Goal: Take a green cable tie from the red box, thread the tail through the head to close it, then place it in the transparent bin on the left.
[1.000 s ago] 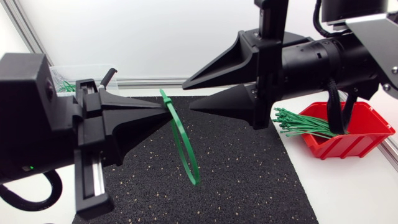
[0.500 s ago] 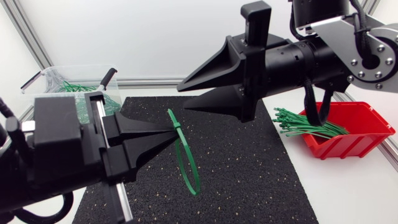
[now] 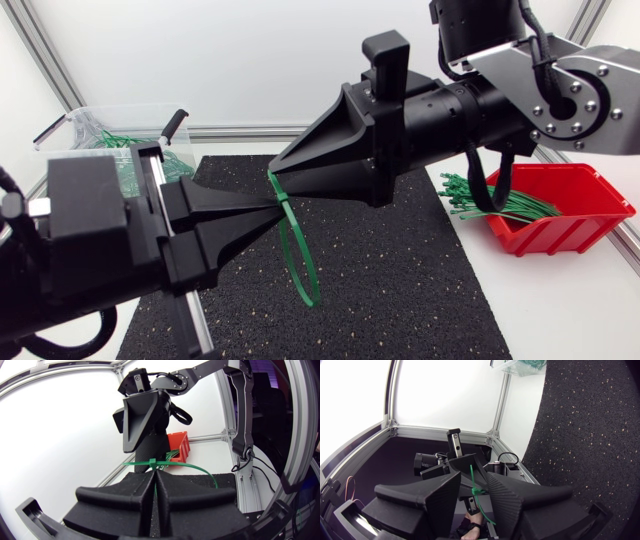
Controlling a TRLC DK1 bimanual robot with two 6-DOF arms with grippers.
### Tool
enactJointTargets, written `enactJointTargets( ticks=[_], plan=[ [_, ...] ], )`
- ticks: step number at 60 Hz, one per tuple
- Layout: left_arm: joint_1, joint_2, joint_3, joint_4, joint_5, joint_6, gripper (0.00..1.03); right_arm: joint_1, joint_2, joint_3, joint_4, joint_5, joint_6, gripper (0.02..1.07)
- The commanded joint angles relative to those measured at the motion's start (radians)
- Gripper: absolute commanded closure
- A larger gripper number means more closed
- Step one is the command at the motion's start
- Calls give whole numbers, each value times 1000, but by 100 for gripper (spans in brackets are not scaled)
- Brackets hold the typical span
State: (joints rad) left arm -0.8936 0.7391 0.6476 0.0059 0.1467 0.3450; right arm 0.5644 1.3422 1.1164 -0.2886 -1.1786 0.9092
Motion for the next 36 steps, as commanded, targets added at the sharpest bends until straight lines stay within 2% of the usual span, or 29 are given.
enactJointTargets(
  ticks=[1, 10, 17, 26, 30, 36],
  plan=[
    [-11, -7, -28, 20, -10, 28, 100, 11, 5, -3, -11, -4, -35, 78],
    [-11, -7, -32, 23, -12, 26, 100, 14, -6, -12, -12, 4, -41, 80],
    [-25, -7, -32, 25, -24, 25, 100, 20, -20, -13, -12, 13, -44, 92],
    [-47, -7, -35, 31, -50, 26, 100, 29, -26, -18, -20, 22, -47, 92],
    [-57, -7, -35, 31, -59, 26, 100, 29, -34, -21, -20, 33, -50, 101],
    [-62, -10, -39, 31, -67, 25, 100, 28, -44, -24, -20, 42, -53, 101]
  ],
)
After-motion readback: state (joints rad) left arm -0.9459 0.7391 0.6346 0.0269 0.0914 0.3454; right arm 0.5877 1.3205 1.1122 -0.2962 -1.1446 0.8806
